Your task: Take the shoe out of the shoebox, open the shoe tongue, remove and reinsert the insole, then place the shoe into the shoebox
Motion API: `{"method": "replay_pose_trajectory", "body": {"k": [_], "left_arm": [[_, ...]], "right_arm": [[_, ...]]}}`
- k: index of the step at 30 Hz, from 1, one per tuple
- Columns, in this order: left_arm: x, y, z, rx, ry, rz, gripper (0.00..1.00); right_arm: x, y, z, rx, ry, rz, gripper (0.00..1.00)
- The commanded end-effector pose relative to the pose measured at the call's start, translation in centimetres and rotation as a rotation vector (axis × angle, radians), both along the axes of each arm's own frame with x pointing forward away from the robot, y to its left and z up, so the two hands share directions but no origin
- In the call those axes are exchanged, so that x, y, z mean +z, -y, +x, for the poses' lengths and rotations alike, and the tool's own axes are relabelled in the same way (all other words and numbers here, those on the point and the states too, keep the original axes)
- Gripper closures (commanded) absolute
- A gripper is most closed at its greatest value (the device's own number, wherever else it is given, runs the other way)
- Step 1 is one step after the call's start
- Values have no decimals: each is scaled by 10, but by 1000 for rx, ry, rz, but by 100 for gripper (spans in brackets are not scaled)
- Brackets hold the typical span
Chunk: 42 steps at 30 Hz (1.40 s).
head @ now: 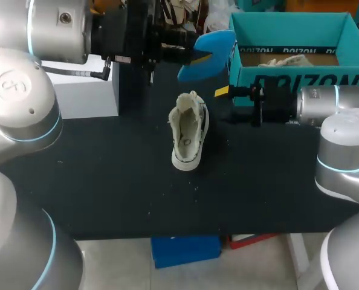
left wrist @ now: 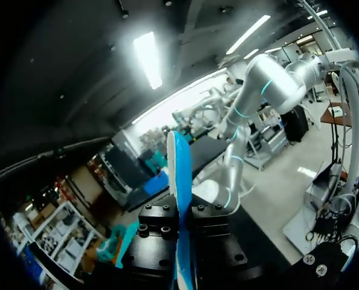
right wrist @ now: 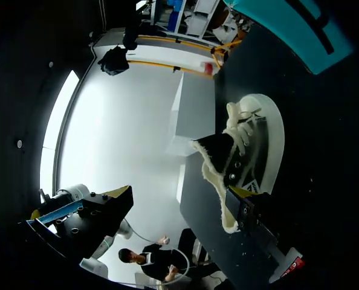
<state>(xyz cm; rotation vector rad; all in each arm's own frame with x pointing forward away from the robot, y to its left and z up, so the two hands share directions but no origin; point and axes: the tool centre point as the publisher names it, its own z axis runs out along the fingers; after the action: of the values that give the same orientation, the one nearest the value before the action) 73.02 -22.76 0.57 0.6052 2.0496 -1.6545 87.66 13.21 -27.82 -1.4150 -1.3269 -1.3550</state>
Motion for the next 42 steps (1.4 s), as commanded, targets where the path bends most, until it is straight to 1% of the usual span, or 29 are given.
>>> {"method": "replay_pose_trajectory", "body": {"k": [1, 6, 7, 8, 9, 10, 12, 14, 16, 17, 20, 25, 29, 34, 38, 40, 42], "left_arm": [[1, 0, -7, 128, 358, 95, 100], [1, 0, -7, 128, 358, 95, 100], [5, 3, -18, 107, 427, 46, 100], [3, 4, -29, 84, 454, 47, 100], [-1, 6, -40, 50, 487, 21, 100], [-7, 7, -49, 32, 527, 32, 100], [-20, 5, -60, 11, 539, 6, 100], [-35, 3, -72, -6, 550, 6, 100], [-44, 1, -80, -12, 576, 1, 100], [-48, 0, -78, -10, 587, 0, 100], [-63, -1, -84, -19, 600, -2, 100], [-83, -3, -86, -27, 646, 19, 100], [-107, -2, -92, -38, 679, 40, 100], [-139, -1, -99, -60, 754, 73, 100], [-169, -3, -101, -46, 785, 50, 100], [-181, -6, -100, -37, 810, 48, 100], [-191, -9, -98, -21, 811, 24, 100]], "right_arm": [[0, -1, 1, -2, 0, 0, 0], [0, -1, 1, -2, 0, 0, 0], [0, -1, 1, -2, 0, 0, 0], [0, -1, 1, -2, 0, 0, 0], [0, -1, 1, -2, 0, 0, 0], [0, -1, 1, -2, 0, 0, 0], [0, -1, 1, -2, 0, 0, 0], [0, -1, 1, -2, 0, 0, 0], [0, -1, 1, -2, 0, 0, 0], [0, -1, 1, -2, 0, 0, 0], [0, -1, 1, -2, 0, 0, 0], [0, -1, 1, -2, 0, 0, 0], [0, -1, 1, -2, 0, 0, 0], [0, -1, 1, -2, 0, 0, 0], [0, -1, 1, -2, 0, 0, 0], [0, -1, 1, -2, 0, 0, 0], [0, -1, 1, -2, 0, 0, 0]]}}
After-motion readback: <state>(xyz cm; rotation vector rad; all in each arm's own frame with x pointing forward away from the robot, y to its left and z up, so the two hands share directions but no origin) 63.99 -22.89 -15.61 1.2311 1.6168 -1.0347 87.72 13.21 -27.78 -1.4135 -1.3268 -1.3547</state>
